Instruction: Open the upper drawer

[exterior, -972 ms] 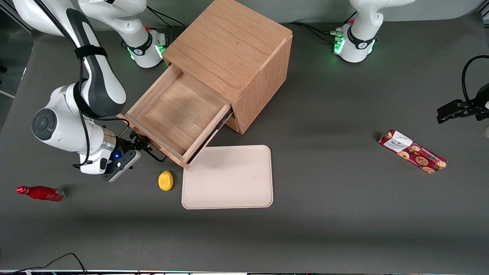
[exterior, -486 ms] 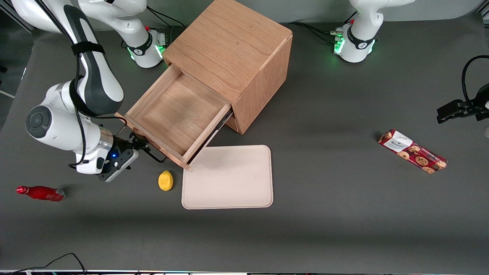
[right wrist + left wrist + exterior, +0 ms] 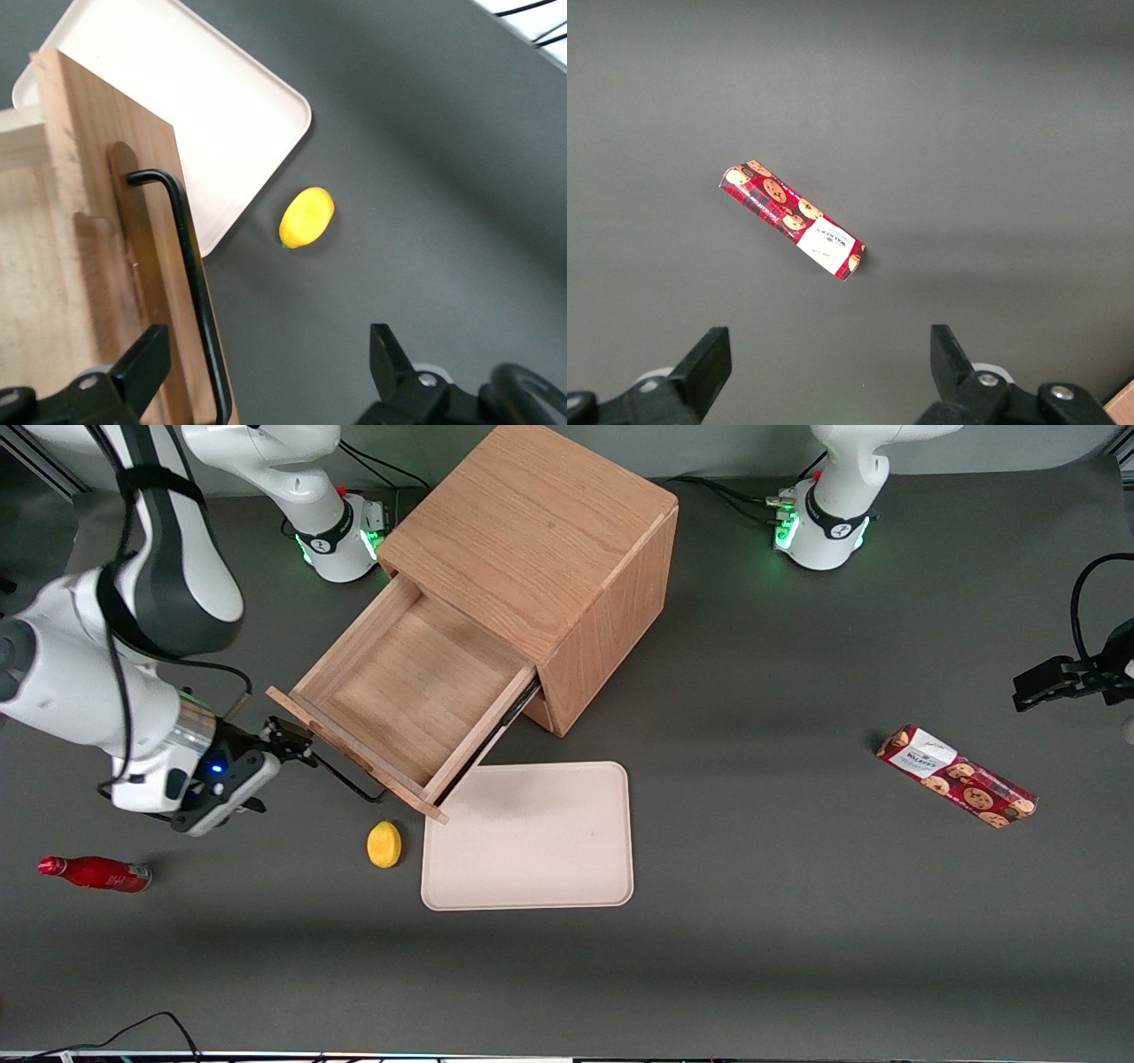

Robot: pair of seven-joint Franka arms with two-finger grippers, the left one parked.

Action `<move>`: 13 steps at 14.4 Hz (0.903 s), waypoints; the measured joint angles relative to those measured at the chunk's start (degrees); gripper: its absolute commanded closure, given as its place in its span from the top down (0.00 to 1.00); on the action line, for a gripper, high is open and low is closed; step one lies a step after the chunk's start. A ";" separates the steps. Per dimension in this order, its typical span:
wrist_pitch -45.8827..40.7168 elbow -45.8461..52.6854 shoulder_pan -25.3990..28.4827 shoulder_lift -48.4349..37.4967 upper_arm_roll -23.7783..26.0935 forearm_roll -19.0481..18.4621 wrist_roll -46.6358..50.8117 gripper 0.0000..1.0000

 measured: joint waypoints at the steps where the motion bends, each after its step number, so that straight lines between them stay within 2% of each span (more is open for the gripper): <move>1: -1.22 0.30 0.08 -1.17 -0.84 -0.18 1.46 1.00; 6: -9.70 0.76 1.76 -8.44 -4.92 -7.20 17.40 1.00; 8: -13.40 0.78 2.40 -11.35 -6.64 -8.12 23.05 1.00; 13: -20.86 0.68 2.45 -17.13 -9.56 -10.77 28.59 1.00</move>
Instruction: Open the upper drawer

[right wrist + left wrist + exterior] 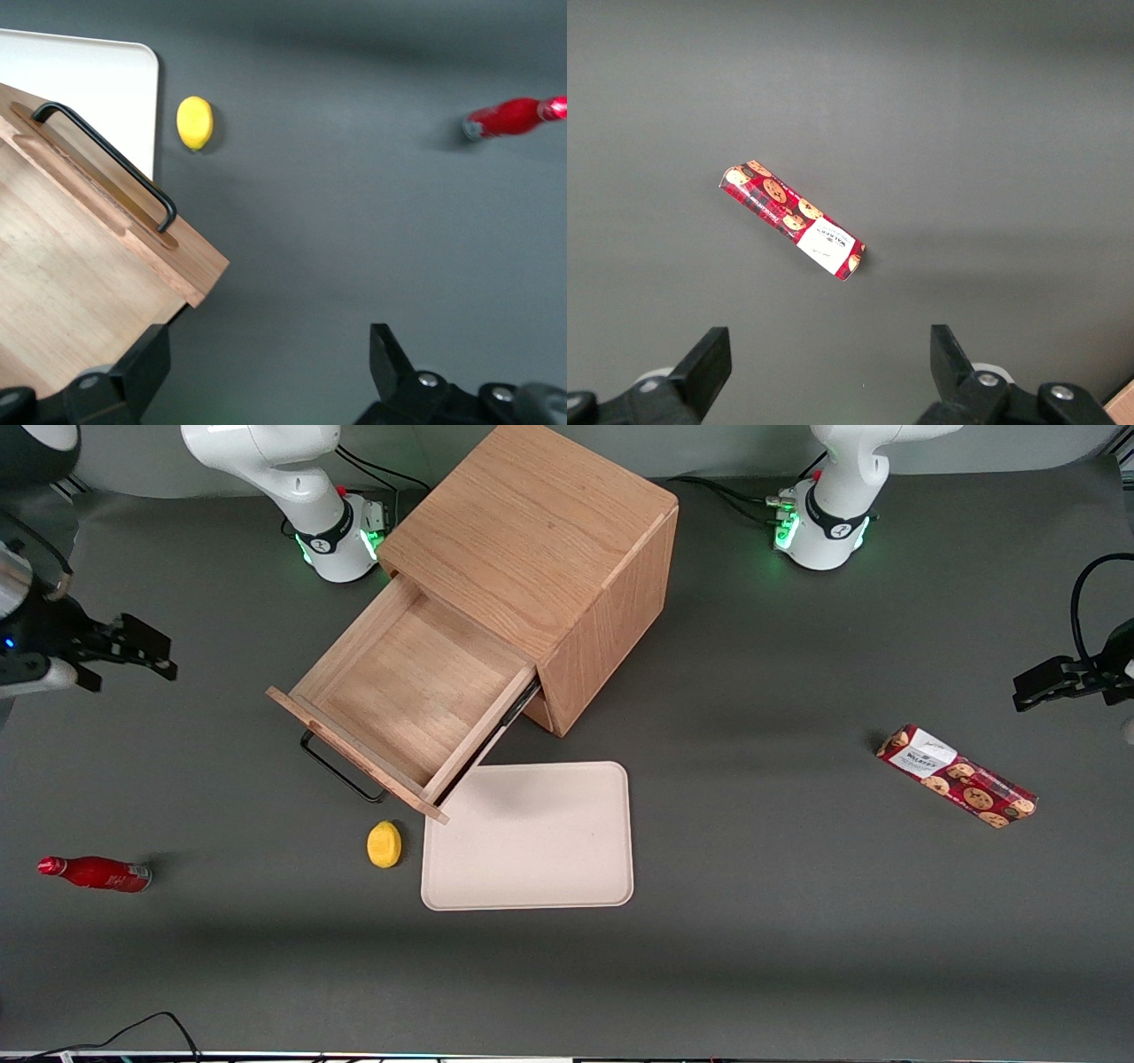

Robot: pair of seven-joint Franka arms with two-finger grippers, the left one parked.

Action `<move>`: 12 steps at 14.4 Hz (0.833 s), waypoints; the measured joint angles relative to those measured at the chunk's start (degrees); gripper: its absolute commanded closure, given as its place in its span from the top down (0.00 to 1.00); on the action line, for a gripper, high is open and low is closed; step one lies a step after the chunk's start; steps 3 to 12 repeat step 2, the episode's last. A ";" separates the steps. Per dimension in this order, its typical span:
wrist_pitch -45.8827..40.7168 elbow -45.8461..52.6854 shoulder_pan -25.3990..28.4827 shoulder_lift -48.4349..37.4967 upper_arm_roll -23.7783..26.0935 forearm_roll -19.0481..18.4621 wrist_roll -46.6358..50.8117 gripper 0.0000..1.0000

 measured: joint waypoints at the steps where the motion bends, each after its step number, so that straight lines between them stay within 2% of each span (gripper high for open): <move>1: -0.18 -0.05 0.04 -0.41 0.01 -0.15 0.47 1.00; 12: -0.19 -0.11 0.08 -0.53 0.01 -0.15 0.77 1.00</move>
